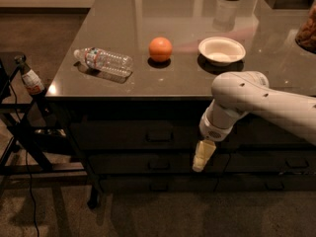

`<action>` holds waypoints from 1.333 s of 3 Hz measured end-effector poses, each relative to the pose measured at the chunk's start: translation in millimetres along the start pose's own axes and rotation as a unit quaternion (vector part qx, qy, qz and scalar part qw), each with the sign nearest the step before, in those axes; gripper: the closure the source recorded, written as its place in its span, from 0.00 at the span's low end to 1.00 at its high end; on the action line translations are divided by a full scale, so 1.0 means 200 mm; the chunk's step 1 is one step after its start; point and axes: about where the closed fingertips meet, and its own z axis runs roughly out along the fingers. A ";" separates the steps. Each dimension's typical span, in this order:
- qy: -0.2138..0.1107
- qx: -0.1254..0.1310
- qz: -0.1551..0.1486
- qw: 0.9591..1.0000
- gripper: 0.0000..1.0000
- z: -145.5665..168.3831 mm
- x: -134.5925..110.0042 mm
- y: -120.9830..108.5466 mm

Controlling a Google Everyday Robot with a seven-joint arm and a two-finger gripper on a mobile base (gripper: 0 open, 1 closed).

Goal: Open top drawer

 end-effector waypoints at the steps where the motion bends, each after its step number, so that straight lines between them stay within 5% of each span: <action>1: 0.000 0.000 0.000 1.000 0.00 -0.01 0.00 0.00; 2: -0.001 -0.024 -0.008 1.000 0.00 -0.10 0.08 0.15; 4: -0.012 -0.020 -0.014 1.000 0.00 -0.09 0.03 0.13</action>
Offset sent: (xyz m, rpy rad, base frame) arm -0.1413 -0.0722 0.0235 0.0467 0.1566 0.0623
